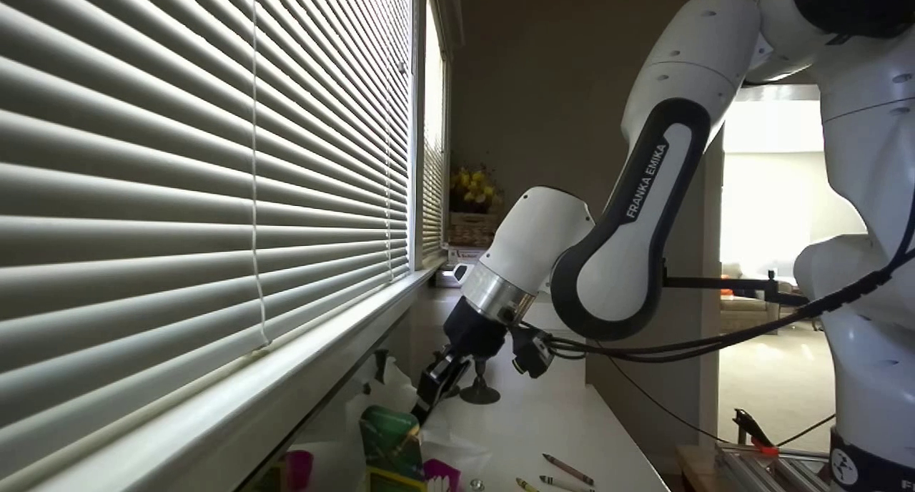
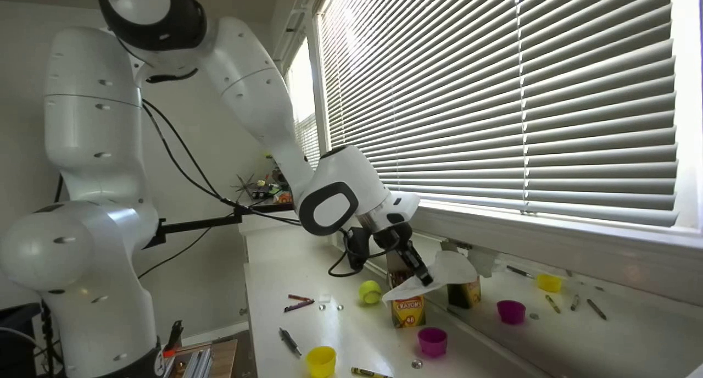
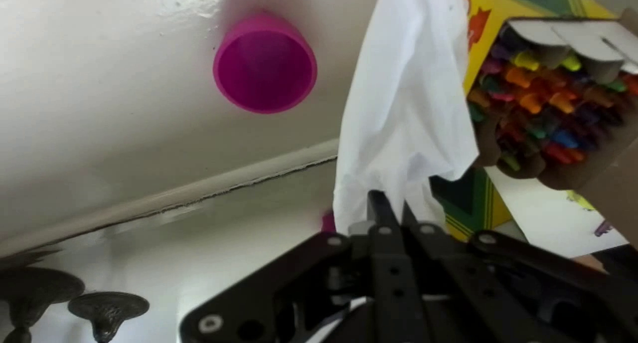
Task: Use the napkin to wipe the reflective part below the window
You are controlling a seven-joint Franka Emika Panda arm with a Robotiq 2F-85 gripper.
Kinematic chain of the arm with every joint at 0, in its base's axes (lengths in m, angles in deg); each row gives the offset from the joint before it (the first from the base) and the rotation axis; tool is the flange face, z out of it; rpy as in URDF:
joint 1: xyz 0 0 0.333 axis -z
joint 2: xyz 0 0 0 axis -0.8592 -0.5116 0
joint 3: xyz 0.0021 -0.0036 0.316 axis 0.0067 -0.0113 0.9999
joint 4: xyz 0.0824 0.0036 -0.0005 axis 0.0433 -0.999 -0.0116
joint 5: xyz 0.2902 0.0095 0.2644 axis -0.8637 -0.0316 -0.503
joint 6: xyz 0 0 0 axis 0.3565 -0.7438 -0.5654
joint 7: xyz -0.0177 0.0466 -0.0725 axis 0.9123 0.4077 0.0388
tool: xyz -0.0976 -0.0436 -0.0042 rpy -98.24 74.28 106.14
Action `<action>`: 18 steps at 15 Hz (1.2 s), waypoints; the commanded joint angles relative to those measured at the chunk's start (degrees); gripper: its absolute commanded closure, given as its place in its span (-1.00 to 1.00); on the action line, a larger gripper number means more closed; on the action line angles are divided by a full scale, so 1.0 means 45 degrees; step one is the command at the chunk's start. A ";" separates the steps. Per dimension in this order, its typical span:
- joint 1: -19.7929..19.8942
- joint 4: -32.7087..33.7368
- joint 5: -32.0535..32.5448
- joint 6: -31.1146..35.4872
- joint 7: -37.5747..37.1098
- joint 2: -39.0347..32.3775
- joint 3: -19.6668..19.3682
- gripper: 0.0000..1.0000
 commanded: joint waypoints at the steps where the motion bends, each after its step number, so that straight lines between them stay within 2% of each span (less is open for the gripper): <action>1: 0.1043 0.0416 -0.0283 0.1264 -0.1211 -0.0923 0.1236 0.99; 7: 0.2594 0.1023 0.0859 0.2414 -0.1905 -0.1607 0.2243 0.99; 13: 0.3999 0.2209 0.2294 0.1975 -0.1555 -0.2356 0.3288 0.99; 18: 0.5120 0.2929 0.3402 0.0725 -0.1169 -0.3135 0.4112 0.99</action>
